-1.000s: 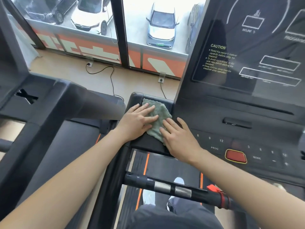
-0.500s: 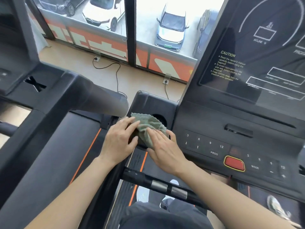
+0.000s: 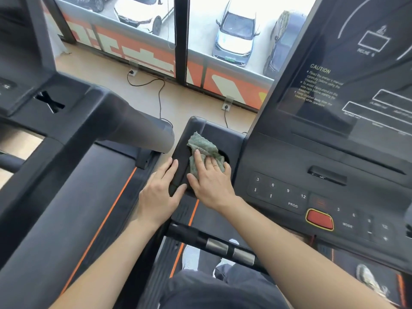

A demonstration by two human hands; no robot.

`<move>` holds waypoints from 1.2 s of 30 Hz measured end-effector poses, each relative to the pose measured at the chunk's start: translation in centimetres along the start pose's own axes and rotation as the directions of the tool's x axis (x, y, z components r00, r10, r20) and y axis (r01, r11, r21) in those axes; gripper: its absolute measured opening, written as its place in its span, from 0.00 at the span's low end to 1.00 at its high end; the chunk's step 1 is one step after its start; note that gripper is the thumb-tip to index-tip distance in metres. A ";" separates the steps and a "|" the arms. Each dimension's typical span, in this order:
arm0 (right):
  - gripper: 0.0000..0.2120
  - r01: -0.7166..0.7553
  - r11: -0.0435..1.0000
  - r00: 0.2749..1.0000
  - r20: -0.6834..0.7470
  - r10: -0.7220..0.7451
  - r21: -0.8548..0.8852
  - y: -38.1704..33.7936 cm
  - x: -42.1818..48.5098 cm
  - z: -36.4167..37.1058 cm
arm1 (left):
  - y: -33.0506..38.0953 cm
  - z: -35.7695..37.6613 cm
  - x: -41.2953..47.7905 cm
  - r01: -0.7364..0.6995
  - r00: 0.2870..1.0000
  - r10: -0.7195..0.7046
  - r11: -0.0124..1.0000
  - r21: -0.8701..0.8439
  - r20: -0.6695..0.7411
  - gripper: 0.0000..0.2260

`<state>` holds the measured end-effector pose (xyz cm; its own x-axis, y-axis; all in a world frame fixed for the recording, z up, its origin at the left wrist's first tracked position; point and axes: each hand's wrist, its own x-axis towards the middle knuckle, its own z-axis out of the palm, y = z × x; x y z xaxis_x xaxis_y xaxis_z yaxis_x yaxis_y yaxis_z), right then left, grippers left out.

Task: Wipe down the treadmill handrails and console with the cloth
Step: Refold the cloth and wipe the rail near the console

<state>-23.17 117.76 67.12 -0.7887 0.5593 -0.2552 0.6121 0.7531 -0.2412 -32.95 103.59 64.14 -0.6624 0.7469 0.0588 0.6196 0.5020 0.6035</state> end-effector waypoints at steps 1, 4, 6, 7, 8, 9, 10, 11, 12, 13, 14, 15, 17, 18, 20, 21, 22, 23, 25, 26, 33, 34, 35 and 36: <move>0.32 0.022 1.000 1.000 -0.018 -0.023 -0.013 0.1 -0.3 0.1 | 0.1 -0.1 -0.1 0.000 1.000 0.000 1.000 0.002 -0.008 0.31; 0.32 0.140 0.985 0.988 -0.047 -0.146 -0.104 1.3 -2.1 0.1 | 0.5 -0.1 0.0 -0.004 1.000 0.004 1.000 0.019 -0.027 0.31; 0.31 0.205 0.959 0.968 -0.104 -0.228 -0.194 2.6 -3.5 0.1 | 0.6 -0.1 -0.1 -0.003 1.000 0.004 1.000 0.020 -0.027 0.32; 0.30 0.221 0.945 0.954 -0.149 -0.261 -0.241 3.5 -4.0 0.0 | 0.6 -0.1 -0.1 -0.007 0.999 0.008 1.000 0.022 -0.032 0.32; 0.28 0.229 0.932 0.939 -0.188 -0.288 -0.281 4.4 -4.3 -0.2 | 0.7 -0.1 -0.2 -0.011 0.999 0.012 1.000 0.025 -0.037 0.32; 0.27 0.232 0.921 0.928 -0.212 -0.306 -0.313 5.2 -4.5 -0.4 | 0.6 -0.1 -0.1 -0.012 0.999 0.014 0.999 0.030 -0.039 0.32; 0.26 0.229 0.913 0.924 -0.220 -0.313 -0.337 5.8 -4.7 -0.6 | 0.6 -0.1 -0.2 -0.013 0.999 0.015 0.999 0.035 -0.040 0.32; 0.26 0.219 0.909 0.927 -0.217 -0.307 -0.354 6.3 -4.9 -0.8 | 0.6 0.0 -0.2 -0.015 0.999 0.016 0.999 0.041 -0.040 0.32; 0.26 0.202 0.909 0.933 -0.209 -0.292 -0.365 6.4 -5.0 -0.9 | 0.6 0.1 -0.2 -0.017 0.999 0.019 0.999 0.048 -0.041 0.32; 0.27 0.179 0.911 0.943 -0.198 -0.266 -0.372 6.4 -4.9 -0.8 | 0.7 0.2 -0.3 -0.019 0.999 0.021 0.998 0.055 -0.043 0.32; 0.29 0.151 0.916 0.955 -0.184 -0.231 -0.371 6.2 -4.8 -0.8 | 0.8 0.2 -0.3 -0.021 0.999 0.024 0.998 0.061 -0.045 0.32; 0.31 0.124 0.926 0.966 -0.169 -0.195 -0.357 5.9 -4.4 -0.8 | 0.8 0.3 -0.3 -0.024 0.999 0.027 0.997 0.068 -0.045 0.31; 0.36 0.104 0.948 0.980 -0.132 -0.149 -0.301 5.1 -3.1 -0.9 | 1.0 0.3 -0.3 -0.025 0.999 0.028 0.996 0.081 -0.042 0.31; 0.37 0.106 0.958 0.983 -0.117 -0.141 -0.267 4.7 -2.4 -1.0 | 1.0 0.2 -0.3 -0.024 0.999 0.028 0.996 0.085 -0.042 0.31; 0.38 0.093 0.978 0.989 -0.092 -0.112 -0.186 3.9 -1.0 -0.9 | 1.1 0.2 -0.4 -0.024 0.999 0.028 0.996 0.089 -0.044 0.31; 0.37 0.073 0.987 0.992 -0.092 -0.087 -0.146 3.5 -0.6 -0.7 | 1.1 0.2 -0.4 -0.027 0.999 0.031 0.996 0.090 -0.045 0.31; 0.35 0.053 0.992 0.993 -0.102 -0.065 -0.117 3.1 -0.4 -0.5 | 1.1 0.2 -0.4 -0.031 0.998 0.035 0.996 0.090 -0.045 0.31; 0.32 0.043 0.994 0.991 -0.121 -0.055 -0.097 2.8 -0.4 -0.3 | 1.0 0.2 -0.5 -0.034 0.998 0.038 0.996 0.088 -0.045 0.31; 0.25 0.064 0.996 0.982 -0.172 -0.073 -0.058 2.1 -1.0 0.1 | 0.9 0.2 -0.4 -0.035 0.998 0.039 0.996 0.083 -0.046 0.31; 0.23 0.080 0.996 0.979 -0.188 -0.084 -0.031 1.8 -1.4 0.4 | 0.9 0.2 -0.4 -0.034 0.998 0.037 0.996 0.081 -0.045 0.31; 0.29 0.103 0.984 0.971 -0.201 -0.131 -0.143 1.8 -4.7 1.4 | 0.8 0.2 -0.4 -0.043 0.998 0.047 0.995 0.092 -0.041 0.31; 0.29 0.106 0.981 0.968 -0.207 -0.139 -0.165 2.1 -5.1 1.3 | 0.8 0.2 -0.4 -0.043 0.998 0.047 0.995 0.092 -0.040 0.31; 0.29 0.107 0.977 0.967 -0.209 -0.146 -0.186 2.4 -5.6 1.3 | 0.8 0.1 -0.4 -0.042 0.998 0.046 0.995 0.091 -0.038 0.31; 0.29 0.107 0.974 0.966 -0.209 -0.149 -0.202 2.6 -6.0 1.3 | 0.8 0.1 -0.4 -0.042 0.998 0.045 0.995 0.089 -0.037 0.31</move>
<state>-16.75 115.88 66.82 -0.8655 0.5007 -0.0151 0.5004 0.8627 -0.0729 -32.18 103.77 64.46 -0.6490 0.7519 0.1157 0.6816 0.5071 0.5274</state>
